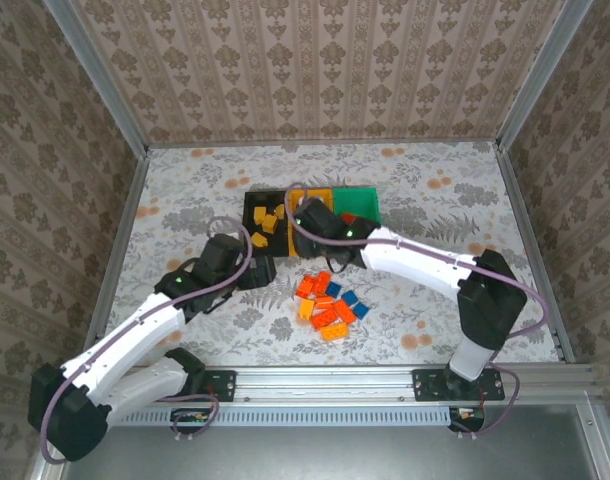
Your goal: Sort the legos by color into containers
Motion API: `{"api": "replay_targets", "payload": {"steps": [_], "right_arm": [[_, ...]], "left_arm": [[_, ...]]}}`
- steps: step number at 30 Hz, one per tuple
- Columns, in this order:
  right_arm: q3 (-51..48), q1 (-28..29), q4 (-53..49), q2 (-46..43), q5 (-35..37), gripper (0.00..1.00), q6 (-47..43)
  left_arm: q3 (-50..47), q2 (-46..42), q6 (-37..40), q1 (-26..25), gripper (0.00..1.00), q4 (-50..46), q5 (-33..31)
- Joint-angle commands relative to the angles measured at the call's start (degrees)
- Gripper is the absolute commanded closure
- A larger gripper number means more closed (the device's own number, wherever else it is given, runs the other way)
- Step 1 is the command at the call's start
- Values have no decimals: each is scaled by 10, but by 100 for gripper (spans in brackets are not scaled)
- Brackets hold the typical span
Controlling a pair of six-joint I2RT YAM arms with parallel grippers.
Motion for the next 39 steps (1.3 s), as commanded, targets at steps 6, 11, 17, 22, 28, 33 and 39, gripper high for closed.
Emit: {"api": "replay_targets", "payload": {"steps": [6,11,17,22,28,33,39], "right_arm": [[175,-61,-86,157,-27,62,20],[235,-75,-103,195,-27,41,33],[170,-75,-60,129,-31,24,43],[63,-75,-23,40,-28,22,50],[-40,-79,-1,-47,-19,22,66],[-104,-82,4,-109,-10,22,90],[-157,-83,16,-165,-2,22,107]], "left_arm": [[-37,35,-28,-63,0,84,4],[-38,78,-20,-92,0,112,19],[-13,137,8,-131,8,126,27],[24,206,39,-169,10,119,34],[51,265,50,-196,22,99,15],[65,284,56,-223,27,67,-26],[67,315,52,-235,36,80,-23]]}}
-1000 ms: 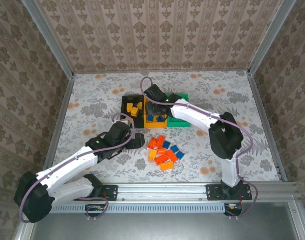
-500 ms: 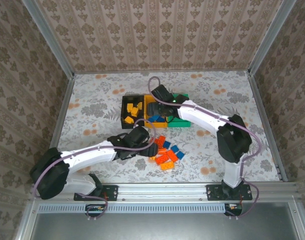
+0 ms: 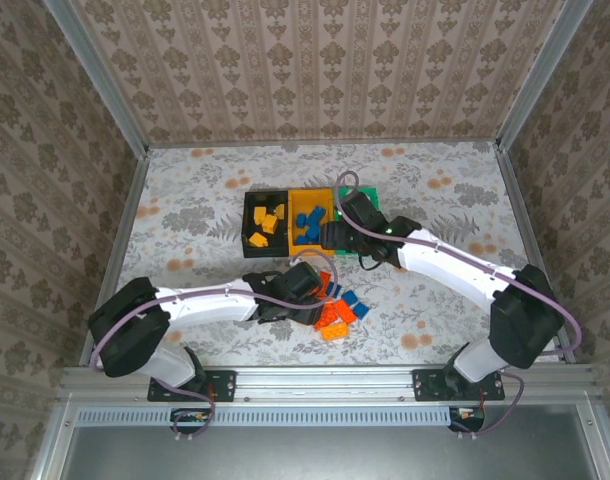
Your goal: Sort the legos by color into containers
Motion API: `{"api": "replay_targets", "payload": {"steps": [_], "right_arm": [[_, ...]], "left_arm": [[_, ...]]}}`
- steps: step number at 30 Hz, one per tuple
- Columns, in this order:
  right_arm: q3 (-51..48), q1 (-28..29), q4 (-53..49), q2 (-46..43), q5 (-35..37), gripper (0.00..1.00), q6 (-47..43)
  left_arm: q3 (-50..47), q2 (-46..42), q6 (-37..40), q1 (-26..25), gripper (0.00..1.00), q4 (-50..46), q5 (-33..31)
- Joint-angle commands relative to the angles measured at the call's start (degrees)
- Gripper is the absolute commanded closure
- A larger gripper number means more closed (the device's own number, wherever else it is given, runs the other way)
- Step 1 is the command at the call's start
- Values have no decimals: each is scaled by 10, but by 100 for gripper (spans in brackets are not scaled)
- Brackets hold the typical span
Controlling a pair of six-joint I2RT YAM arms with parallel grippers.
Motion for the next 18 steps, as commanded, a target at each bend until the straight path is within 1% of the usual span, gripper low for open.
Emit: {"api": "replay_targets", "payload": {"steps": [1,3,8,12,15,18], "right_arm": [[-18,-4,11,-34,21,22,19],[-27,-4,10,-47,25,22,20],[-40,-5,7,-79,28,21,22],[-46,-6,5,-94,33,21,23],[-50,-7,4,-100,33,21,24],[-59,-8,7,-107,31,21,26]], "left_arm": [[19,19,9,-5,38,-13,-14],[23,26,11,-5,42,-16,-18],[23,29,7,-6,58,-15,-22],[20,13,1,-8,69,-25,-22],[14,-25,-13,-7,72,-50,-38],[9,-94,-22,1,72,-82,-66]]}}
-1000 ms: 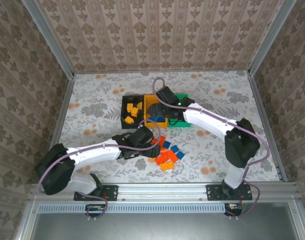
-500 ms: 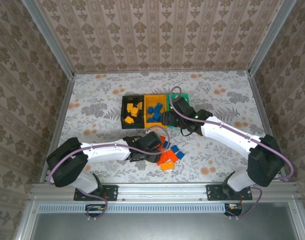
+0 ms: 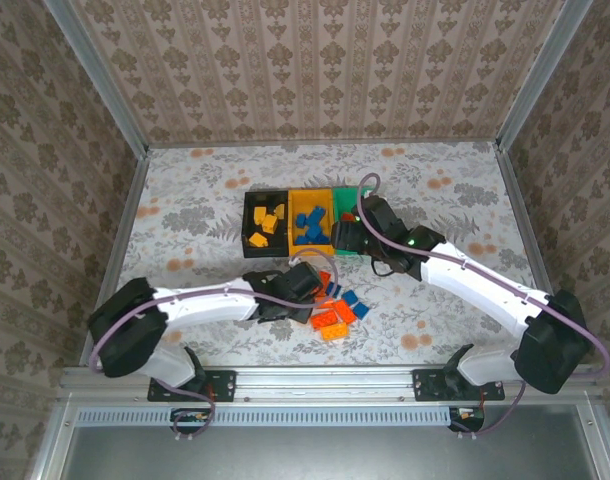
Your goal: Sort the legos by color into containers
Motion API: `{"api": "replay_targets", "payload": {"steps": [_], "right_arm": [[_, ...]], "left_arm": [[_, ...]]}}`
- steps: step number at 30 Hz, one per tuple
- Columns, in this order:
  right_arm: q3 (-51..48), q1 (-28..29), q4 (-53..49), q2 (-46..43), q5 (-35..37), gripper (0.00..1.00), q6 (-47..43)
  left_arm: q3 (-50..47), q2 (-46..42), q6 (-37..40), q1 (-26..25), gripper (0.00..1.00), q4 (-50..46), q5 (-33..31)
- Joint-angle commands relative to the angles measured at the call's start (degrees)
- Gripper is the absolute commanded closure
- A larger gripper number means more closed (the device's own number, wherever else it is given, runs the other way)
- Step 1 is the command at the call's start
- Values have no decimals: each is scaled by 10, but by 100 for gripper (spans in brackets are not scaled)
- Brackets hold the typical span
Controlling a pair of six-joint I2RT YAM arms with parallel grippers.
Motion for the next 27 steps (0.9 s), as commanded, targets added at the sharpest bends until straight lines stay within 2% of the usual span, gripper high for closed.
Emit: {"api": "replay_targets", "payload": {"steps": [1,4,8,11,16,19,23,27], "right_arm": [[-15,-4,2,-16,13,21,7],[-27,-5,5,-21,12,21,11],[-38,-6,8,-24,11,21,13],[-41,-7,3,-22,11,21,13],[-50,-7,-7,-30,8,21,15],[-63,-7,-8,-42,4,21,19],[-82,-7,-14,-54,-9,21,17],[-103,-7,-20,-57,-21,21,14]], "left_arm": [[1,-85,-16,10,71,-57,-45],[13,-144,-7,54,71,-89,-61],[46,-166,14,170,69,-92,-44],[83,-138,43,227,69,-58,-39],[152,-23,82,298,70,-11,-51],[186,39,80,324,70,8,-31],[234,101,82,331,68,11,-30],[269,136,76,332,51,11,-10]]}}
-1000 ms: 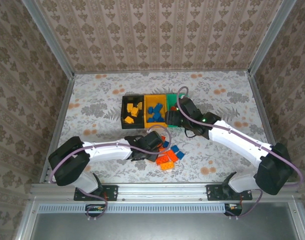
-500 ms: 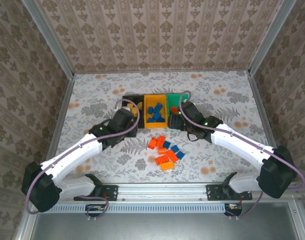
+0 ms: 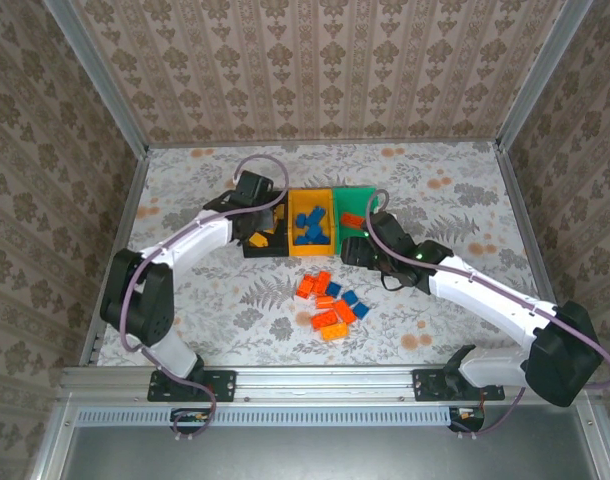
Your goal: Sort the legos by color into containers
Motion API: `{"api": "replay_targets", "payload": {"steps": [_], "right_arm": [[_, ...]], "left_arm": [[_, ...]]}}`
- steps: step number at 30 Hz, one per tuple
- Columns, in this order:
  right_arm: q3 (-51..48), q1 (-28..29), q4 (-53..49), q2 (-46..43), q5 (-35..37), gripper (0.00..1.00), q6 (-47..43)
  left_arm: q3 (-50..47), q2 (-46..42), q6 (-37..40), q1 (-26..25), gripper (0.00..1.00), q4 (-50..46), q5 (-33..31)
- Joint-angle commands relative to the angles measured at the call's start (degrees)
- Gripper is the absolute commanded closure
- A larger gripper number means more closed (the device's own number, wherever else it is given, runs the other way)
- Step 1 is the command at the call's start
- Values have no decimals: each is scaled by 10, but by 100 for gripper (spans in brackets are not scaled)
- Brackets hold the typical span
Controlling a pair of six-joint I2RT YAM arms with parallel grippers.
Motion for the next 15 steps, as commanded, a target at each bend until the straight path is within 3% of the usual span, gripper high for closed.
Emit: {"api": "replay_targets", "payload": {"steps": [1,7,12,15], "right_arm": [[-21,-3,-18,-9,-19,21,1],[-35,2,-16,11,-68,21,-16],[-29,36,-10,47,-92,22,-40],[-13,78,-13,72,-82,21,-43]], "left_arm": [[39,8,3,0,47,9,23],[52,-33,-1,-21,22,3,40],[-4,-121,-20,-55,0,16,57],[-54,-181,-34,-80,0,13,46]]}}
